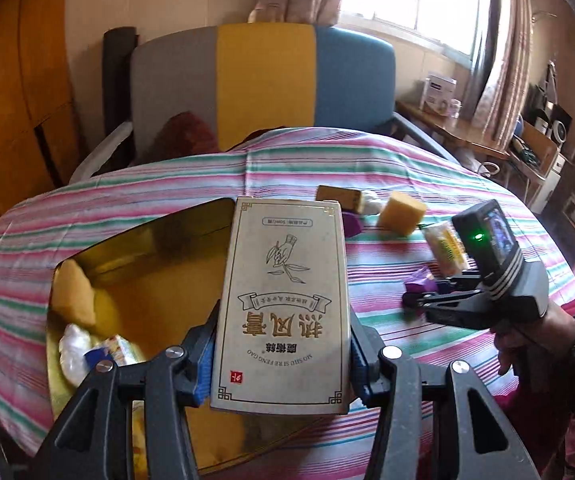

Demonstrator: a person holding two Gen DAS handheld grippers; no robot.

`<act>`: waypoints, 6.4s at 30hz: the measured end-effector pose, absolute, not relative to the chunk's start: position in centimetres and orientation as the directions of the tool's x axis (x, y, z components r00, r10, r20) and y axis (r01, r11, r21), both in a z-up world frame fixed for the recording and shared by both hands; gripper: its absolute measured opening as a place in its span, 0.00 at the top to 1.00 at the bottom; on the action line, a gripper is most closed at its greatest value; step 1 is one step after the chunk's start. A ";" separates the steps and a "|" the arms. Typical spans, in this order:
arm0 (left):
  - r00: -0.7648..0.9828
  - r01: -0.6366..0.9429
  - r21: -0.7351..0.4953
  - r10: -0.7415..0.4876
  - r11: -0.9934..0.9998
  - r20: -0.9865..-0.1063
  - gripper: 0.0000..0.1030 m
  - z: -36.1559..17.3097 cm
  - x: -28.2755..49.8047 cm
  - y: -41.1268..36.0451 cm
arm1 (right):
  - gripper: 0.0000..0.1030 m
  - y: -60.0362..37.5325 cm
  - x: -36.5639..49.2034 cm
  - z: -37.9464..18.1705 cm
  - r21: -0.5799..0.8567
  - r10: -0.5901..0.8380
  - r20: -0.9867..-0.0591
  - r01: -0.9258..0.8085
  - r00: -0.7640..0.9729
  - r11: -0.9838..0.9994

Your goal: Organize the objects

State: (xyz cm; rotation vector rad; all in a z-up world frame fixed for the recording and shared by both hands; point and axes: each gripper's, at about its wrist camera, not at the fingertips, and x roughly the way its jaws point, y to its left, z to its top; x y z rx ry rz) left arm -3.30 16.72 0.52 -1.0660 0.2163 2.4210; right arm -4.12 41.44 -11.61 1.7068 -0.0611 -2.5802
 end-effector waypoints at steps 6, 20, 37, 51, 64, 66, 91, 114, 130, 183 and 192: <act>-0.581 -0.465 -0.060 0.355 -0.883 -0.732 0.49 0.1 -3.3 15.5 | 0.71 41.7 -3.9 -11.9 0.081 -0.077 -0.912 0.006 -0.403 -0.997; -0.577 -0.432 -0.073 0.337 -0.899 -0.744 0.49 -0.4 -3.5 13.8 | 0.71 41.4 -3.9 -11.5 0.034 -0.045 -0.912 0.032 -0.407 -0.999; -0.539 -0.158 -0.272 0.314 -0.949 -0.782 0.49 -1.6 -11.0 3.1 | 0.71 40.7 -4.4 -11.6 -0.020 -0.004 -0.908 0.053 -0.419 -0.998; -0.421 -0.044 -0.171 0.173 -0.984 -0.891 0.49 -8.4 -20.1 3.7 | 0.71 40.3 -5.2 -11.4 -0.026 0.002 -0.909 0.052 -0.417 -0.998; -0.565 -0.107 -0.011 0.070 -0.994 -0.822 0.34 -5.2 -16.1 3.9 | 0.70 40.2 -5.0 -11.4 -0.031 0.005 -0.908 0.053 -0.419 -0.998; -0.601 -0.119 0.013 0.061 -0.993 -0.797 0.34 -4.4 -15.1 4.2 | 0.70 40.1 -5.1 -11.4 -0.039 0.011 -0.906 0.059 -0.422 -0.998; -0.647 -0.142 -0.070 0.147 -0.987 -0.748 0.34 -1.4 -7.3 1.5 | 0.69 40.2 -4.5 -11.6 -0.076 0.032 -0.886 0.077 -0.462 -0.994; -0.652 -0.167 -0.137 0.214 -0.976 -0.727 0.35 -1.3 -5.1 0.3 | 0.71 39.0 -5.0 -11.4 -0.103 0.077 -0.892 0.036 -0.446 -0.994; -0.730 -0.029 -0.133 0.112 -0.991 -0.674 0.35 -0.4 -5.1 -4.5 | 0.71 28.2 -8.8 -1.1 0.097 -0.131 -0.800 0.089 -0.586 -0.991; -0.634 -0.197 -0.093 0.199 -0.976 -0.747 0.35 -1.1 -4.8 1.5 | 0.31 23.3 -6.9 -0.2 -0.072 -0.004 -0.689 0.073 -0.725 -0.995; -0.593 -0.370 -0.070 0.293 -0.926 -0.750 0.41 0.3 -6.6 8.6 | 0.29 33.1 -5.1 -0.9 -0.113 0.123 -0.699 -0.061 -0.704 -0.992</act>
